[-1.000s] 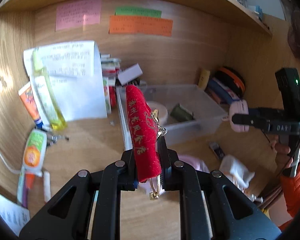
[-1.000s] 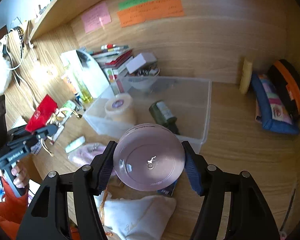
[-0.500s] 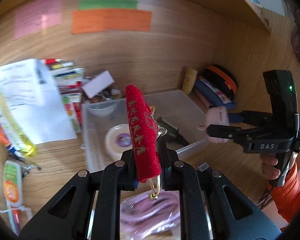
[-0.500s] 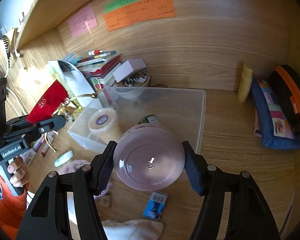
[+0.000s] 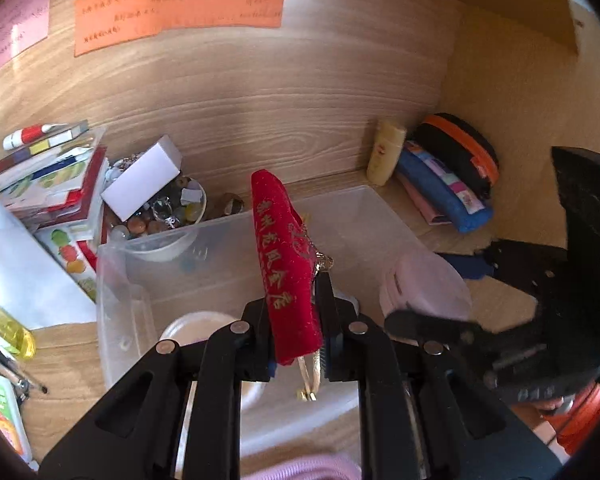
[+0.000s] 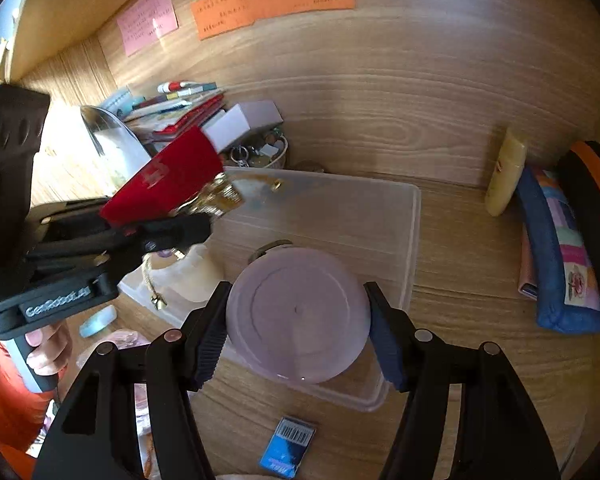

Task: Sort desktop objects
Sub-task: 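Lower the red pouch and pink compact into the clear box, open both grippers, then grasp the pink rope bag with the right gripper while the left grasps the blue tube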

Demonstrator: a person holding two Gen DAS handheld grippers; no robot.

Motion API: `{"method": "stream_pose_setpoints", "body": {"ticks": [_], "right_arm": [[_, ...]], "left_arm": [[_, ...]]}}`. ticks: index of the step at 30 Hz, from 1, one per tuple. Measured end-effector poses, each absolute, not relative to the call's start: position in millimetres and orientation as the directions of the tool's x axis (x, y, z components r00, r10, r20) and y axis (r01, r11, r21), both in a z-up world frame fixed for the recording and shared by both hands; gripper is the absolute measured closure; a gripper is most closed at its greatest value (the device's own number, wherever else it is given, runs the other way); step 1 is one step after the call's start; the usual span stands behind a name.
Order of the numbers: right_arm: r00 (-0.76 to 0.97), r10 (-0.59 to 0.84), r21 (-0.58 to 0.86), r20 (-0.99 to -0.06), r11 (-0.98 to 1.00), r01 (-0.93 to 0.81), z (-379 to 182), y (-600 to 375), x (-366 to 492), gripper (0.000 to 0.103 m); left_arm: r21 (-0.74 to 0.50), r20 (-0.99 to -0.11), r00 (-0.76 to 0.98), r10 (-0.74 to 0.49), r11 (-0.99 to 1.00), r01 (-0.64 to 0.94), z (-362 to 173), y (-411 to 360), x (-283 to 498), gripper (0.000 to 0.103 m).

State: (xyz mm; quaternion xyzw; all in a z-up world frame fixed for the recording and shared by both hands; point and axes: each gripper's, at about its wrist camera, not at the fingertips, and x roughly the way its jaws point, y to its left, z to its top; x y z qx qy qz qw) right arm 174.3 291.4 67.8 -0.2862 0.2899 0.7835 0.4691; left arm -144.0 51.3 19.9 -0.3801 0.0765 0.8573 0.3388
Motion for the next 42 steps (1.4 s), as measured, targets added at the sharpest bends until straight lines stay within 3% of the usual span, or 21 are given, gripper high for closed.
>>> {"method": "stream_pose_setpoints", "body": {"ticks": [11,13,16,20,26,29,35,42], "right_arm": [[-0.381,0.528,0.177,-0.759,-0.396,-0.901,49.9,306.1,167.9,0.042],[-0.370,0.529,0.162,-0.763,-0.399,-0.903,48.7,306.0,165.7,0.042],[-0.363,0.528,0.148,-0.768,-0.405,-0.902,47.9,305.9,162.2,0.042],[-0.361,0.519,0.144,-0.775,-0.411,-0.900,46.5,306.7,157.8,0.042],[-0.335,0.525,0.112,-0.783,-0.411,-0.905,47.1,302.5,153.0,0.042],[-0.329,0.536,0.107,-0.777,-0.403,-0.909,52.8,298.5,155.0,0.034],[-0.312,0.597,0.083,-0.739,-0.379,-0.922,73.1,279.0,164.4,0.025],[-0.302,0.623,0.084,-0.721,-0.354,-0.931,87.2,250.2,171.9,0.023]], "left_arm": [[-0.135,-0.753,-0.455,0.476,-0.787,-0.602,-6.9,58.8,-164.8,0.087],[-0.126,-0.765,-0.457,0.454,-0.801,-0.586,-9.4,58.2,-167.6,0.077],[-0.124,-0.766,-0.456,0.453,-0.800,-0.587,-9.8,58.7,-167.9,0.070],[-0.063,-0.750,-0.510,0.422,-0.812,-0.580,-5.1,60.2,-161.3,0.034],[-0.063,-0.735,-0.517,0.438,-0.804,-0.591,6.3,55.7,-155.5,0.032],[-0.077,-0.726,-0.519,0.452,-0.803,-0.591,15.3,48.4,-151.6,0.031],[-0.078,-0.695,-0.546,0.467,-0.805,-0.589,35.7,32.1,-136.1,0.022],[-0.042,-0.669,-0.588,0.454,-0.813,-0.581,53.4,4.2,-108.9,0.015]]}}
